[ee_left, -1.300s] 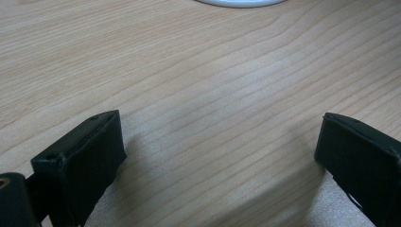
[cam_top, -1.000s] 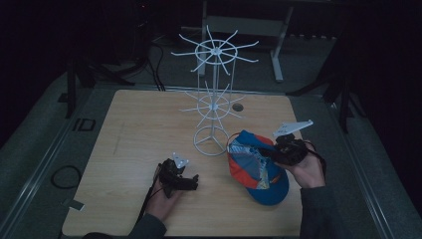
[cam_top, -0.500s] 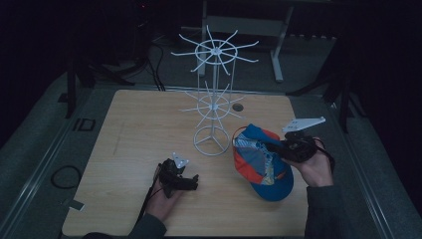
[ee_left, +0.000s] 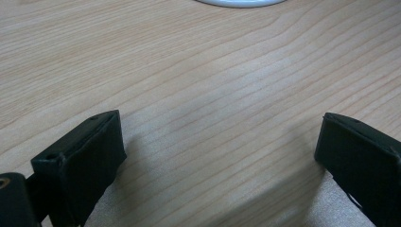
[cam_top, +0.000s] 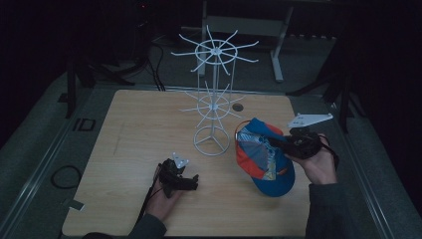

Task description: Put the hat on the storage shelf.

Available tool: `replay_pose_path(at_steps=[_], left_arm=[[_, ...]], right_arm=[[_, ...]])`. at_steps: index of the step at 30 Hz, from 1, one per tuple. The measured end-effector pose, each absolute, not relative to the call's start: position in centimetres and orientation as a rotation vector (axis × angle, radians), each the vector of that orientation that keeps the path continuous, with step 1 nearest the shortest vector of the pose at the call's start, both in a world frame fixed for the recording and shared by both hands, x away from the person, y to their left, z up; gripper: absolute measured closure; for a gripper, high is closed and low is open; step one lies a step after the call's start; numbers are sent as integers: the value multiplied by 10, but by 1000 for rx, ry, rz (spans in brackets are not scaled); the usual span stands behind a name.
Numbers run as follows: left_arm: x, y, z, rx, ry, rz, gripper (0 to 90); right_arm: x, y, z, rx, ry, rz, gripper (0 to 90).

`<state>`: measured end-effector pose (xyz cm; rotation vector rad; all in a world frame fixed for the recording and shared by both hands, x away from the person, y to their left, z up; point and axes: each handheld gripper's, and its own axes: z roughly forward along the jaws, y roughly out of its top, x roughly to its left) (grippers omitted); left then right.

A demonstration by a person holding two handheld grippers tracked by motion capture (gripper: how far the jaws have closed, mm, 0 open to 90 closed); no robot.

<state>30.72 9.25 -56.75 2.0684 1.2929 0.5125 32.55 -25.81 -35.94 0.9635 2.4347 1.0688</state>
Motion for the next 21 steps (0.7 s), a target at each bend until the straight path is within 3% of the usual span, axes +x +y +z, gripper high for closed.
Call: replay_pose_path(at_steps=[21], left_arm=[[307, 92, -568, 2069, 1293, 512, 26]], right_arm=[[331, -263, -336, 924, 2358, 1157, 878]])
